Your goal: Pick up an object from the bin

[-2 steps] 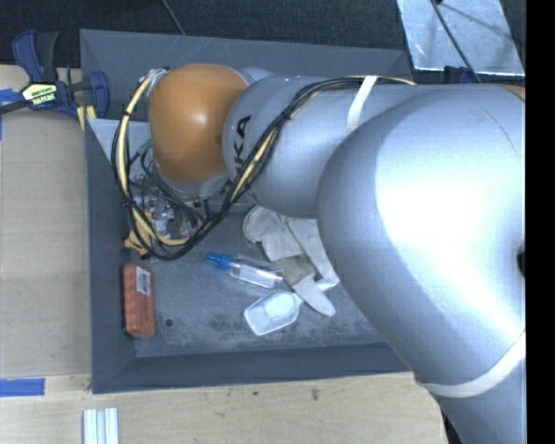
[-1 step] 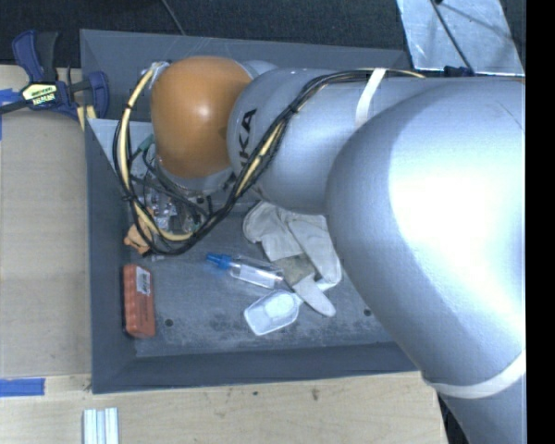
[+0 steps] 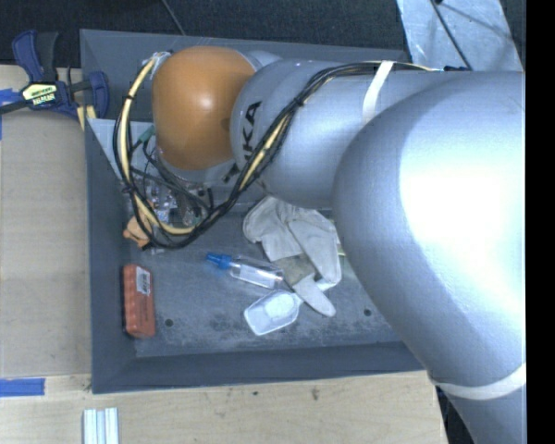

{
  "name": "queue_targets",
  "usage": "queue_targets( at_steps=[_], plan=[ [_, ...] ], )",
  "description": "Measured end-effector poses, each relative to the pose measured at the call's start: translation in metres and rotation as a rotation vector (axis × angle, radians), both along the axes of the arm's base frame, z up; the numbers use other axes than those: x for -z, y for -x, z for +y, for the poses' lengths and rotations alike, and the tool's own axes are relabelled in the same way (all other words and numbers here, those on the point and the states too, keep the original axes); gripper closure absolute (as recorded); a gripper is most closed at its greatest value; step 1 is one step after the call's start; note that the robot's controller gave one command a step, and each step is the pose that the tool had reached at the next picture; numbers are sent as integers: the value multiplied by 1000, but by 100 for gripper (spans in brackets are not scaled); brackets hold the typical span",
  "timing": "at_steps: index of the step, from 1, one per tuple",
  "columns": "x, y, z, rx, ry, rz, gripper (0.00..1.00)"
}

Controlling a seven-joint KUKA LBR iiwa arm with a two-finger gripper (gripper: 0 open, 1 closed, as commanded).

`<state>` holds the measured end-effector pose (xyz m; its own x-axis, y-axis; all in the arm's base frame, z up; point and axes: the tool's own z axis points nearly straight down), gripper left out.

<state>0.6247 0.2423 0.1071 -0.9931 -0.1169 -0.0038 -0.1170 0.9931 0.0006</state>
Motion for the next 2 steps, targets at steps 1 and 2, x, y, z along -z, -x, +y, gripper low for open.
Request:
queue_targets(
  at_steps=[1, 2],
  plan=[
    [-10, 1, 0, 0, 1, 2, 100],
    [-30, 2, -1, 0, 2, 7, 100]
  ],
)
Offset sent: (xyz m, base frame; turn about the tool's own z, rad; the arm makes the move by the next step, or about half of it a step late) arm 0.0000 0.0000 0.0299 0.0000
